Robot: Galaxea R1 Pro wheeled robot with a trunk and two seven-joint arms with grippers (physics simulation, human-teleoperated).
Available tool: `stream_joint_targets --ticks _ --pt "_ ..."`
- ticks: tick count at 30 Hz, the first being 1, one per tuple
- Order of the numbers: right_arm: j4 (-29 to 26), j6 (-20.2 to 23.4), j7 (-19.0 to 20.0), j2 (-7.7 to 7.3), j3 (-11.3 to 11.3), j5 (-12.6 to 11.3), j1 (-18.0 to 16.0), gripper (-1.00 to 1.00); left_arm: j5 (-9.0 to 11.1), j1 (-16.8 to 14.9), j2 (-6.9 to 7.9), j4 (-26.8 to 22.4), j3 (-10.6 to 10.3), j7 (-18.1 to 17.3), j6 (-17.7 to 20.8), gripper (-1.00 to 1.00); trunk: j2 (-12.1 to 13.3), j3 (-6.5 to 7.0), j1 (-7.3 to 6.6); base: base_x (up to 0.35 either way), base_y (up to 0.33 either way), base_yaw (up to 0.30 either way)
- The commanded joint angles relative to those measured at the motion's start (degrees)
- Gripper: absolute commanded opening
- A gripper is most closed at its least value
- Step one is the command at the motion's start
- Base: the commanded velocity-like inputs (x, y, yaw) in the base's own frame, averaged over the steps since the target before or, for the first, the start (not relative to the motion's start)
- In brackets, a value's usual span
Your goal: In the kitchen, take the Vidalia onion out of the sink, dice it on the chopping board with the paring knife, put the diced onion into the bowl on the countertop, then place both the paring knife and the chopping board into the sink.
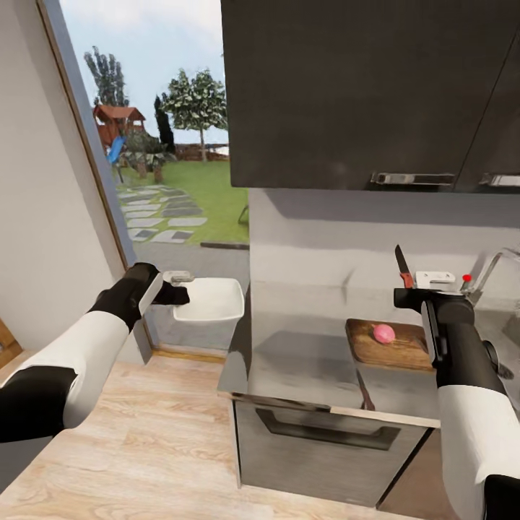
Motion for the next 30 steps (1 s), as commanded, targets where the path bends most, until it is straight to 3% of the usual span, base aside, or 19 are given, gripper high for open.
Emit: stream_joint_targets --ticks 1,5,7,10,20,30 --pt "-0.1 0.2 0.6 0.01 -0.1 0.6 -0.1 -1.0 0.5 -0.1 -0.13 -0.1 -0.5 0.2 0.2 -1.0 -0.1 -0.09 0.04 0.0 -0.011 0.0" --pt "0.0 0.2 0.6 0.01 -0.1 0.9 -0.1 -1.0 0.5 -0.1 -0.51 -0.2 -0.5 0.2 0.2 -1.0 -0.1 -0.03 0.04 0.0 -0.004 -0.014" --pt "-0.1 0.2 0.6 0.07 -0.1 3.6 -0.1 -1.0 0.5 -0.1 -1.04 -0.1 -0.6 0.2 0.3 -1.0 -0.1 0.01 0.04 0.0 -0.001 -0.179" --pt "0.0 0.2 0.6 0.09 -0.1 4.3 -0.1 -1.0 0.5 -0.1 -1.37 0.2 -0.6 0.2 0.3 -1.0 -0.1 0.13 0.04 0.0 0.0 -0.222" --pt "0.0 0.2 0.6 0.05 -0.2 4.6 -0.1 -1.0 0.5 -0.1 -3.65 2.5 -0.6 0.1 0.2 -1.0 -0.1 0.57 0.04 0.0 0.0 -0.233" --pt "0.0 0.2 0.6 0.07 -0.2 4.6 -0.1 -1.0 0.5 -0.1 -3.81 3.7 -0.6 0.1 0.1 -1.0 -0.1 1.03 0.04 0.0 0.0 -0.222"
